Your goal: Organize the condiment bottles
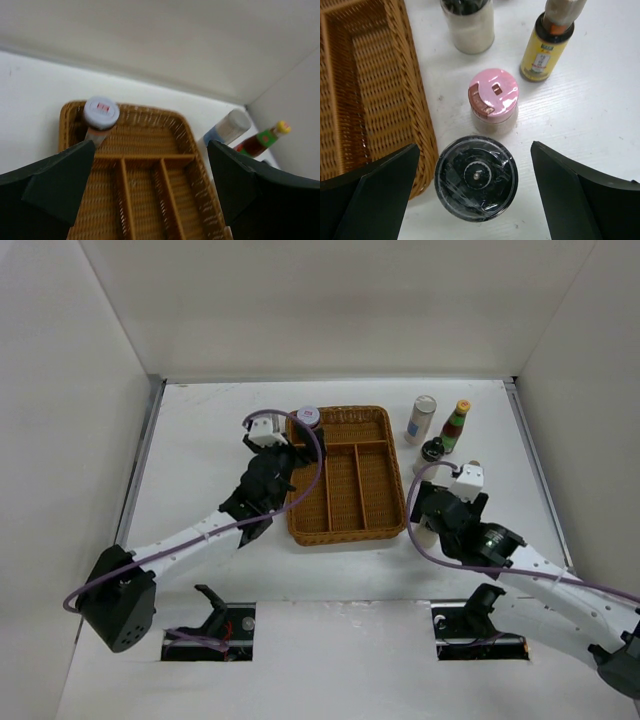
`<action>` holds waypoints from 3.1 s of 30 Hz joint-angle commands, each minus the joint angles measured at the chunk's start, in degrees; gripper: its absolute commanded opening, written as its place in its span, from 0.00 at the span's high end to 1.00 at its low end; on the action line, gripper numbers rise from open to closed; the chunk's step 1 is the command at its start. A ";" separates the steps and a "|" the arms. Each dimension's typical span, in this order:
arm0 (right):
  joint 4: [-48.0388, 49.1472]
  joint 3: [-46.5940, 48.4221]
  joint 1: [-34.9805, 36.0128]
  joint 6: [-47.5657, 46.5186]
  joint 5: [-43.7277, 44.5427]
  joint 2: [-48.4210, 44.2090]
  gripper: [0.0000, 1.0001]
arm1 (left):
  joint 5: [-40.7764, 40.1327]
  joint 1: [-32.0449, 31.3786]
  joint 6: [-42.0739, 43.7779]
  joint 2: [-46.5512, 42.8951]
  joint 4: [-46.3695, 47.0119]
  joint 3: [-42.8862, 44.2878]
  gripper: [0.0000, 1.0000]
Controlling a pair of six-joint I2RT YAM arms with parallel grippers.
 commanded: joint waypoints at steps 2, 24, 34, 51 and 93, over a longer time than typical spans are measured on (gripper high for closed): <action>-2.10 1.96 0.45 3.35 -2.31 2.99 0.00 | -2.49 -1.56 -2.65 -6.55 2.18 -6.74 0.01; 20.62 28.93 0.90 -18.94 -6.60 17.82 0.47 | -1.44 -3.76 -4.41 -15.62 12.55 -21.52 0.02; 37.10 56.50 -10.27 -23.71 -22.44 54.91 0.48 | -1.97 -4.64 -4.85 -16.14 13.43 -23.63 0.01; 32.54 69.55 -12.30 -21.69 -24.02 75.86 0.42 | -1.44 -4.99 -5.29 -15.70 13.26 -23.37 0.01; 17.32 27.18 -25.56 -19.58 -14.97 37.01 0.06 | -1.27 -5.26 -5.38 -13.51 13.26 -23.02 0.01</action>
